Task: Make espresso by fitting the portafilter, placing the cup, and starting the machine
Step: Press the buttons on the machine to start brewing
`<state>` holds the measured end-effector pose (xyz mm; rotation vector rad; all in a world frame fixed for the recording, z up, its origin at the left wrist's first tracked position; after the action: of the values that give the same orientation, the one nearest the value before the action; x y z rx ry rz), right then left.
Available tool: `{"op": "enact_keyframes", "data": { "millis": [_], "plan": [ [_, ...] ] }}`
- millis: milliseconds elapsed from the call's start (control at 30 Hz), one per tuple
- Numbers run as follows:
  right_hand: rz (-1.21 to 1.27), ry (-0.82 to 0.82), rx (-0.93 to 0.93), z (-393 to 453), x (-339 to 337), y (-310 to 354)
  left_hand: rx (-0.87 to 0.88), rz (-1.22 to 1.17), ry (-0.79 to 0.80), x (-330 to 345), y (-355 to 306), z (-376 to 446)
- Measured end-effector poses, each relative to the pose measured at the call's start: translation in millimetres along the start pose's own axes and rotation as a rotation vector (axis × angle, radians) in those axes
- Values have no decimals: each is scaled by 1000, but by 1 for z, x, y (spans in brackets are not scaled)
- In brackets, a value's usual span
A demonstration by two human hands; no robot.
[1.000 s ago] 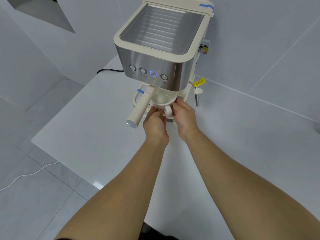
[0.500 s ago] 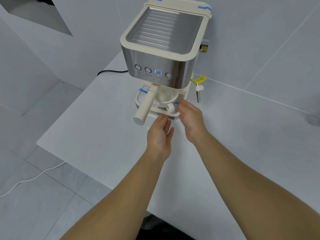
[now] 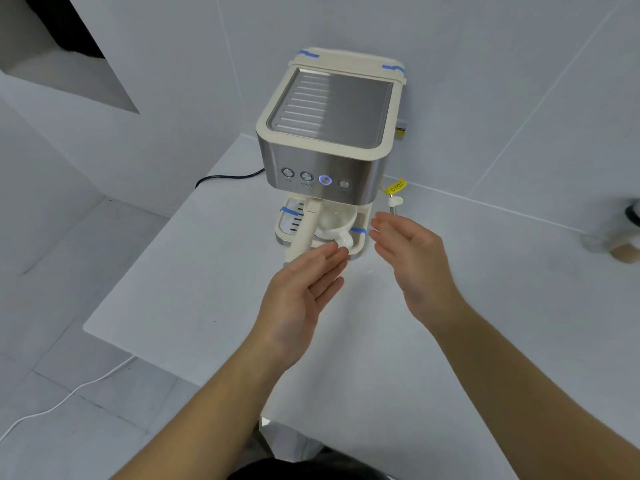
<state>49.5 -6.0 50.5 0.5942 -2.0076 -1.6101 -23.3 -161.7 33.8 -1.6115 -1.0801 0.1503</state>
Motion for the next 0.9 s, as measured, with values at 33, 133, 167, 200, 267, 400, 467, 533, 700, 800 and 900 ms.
{"op": "enact_keyframes", "data": {
  "millis": [33,133,167,200,267,400,467,533,700,800,900],
  "plan": [
    [-36,14,-43,-2,1,10,48,64,22,-2,-14,-3],
    [-190,11,-171,-5,6,41,192,295,41,-12,-55,-6],
    [-258,12,-213,-5,10,51,241,389,45,-14,-68,-5],
    [-321,14,-257,-6,15,62,292,477,61,-16,-82,-4],
    [-435,20,-347,-6,24,81,378,624,95,-18,-107,3],
    [-739,70,-518,5,48,103,523,977,60,-28,-147,30],
    [-868,110,-550,14,59,106,603,1165,21,-32,-163,44],
    [-988,143,-565,25,66,107,724,1360,35,-30,-175,56],
    [-1170,213,-504,44,70,100,805,1723,173,-24,-185,90],
    [-1242,247,-540,46,78,95,805,1815,253,-25,-187,107],
    [-1296,236,-586,49,82,91,825,1822,314,-27,-188,118]
  ]
}}
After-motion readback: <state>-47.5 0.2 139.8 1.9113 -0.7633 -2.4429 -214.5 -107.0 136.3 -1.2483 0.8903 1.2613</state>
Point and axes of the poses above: each hand's wrist, its own z-axis towards the middle knuckle, its own x-axis out of the palm, y = z × x, the point moved 7 cm from there along z, towards the middle knuckle, and after that the axes turned 8 degrees about z, right-handed, at the moved point
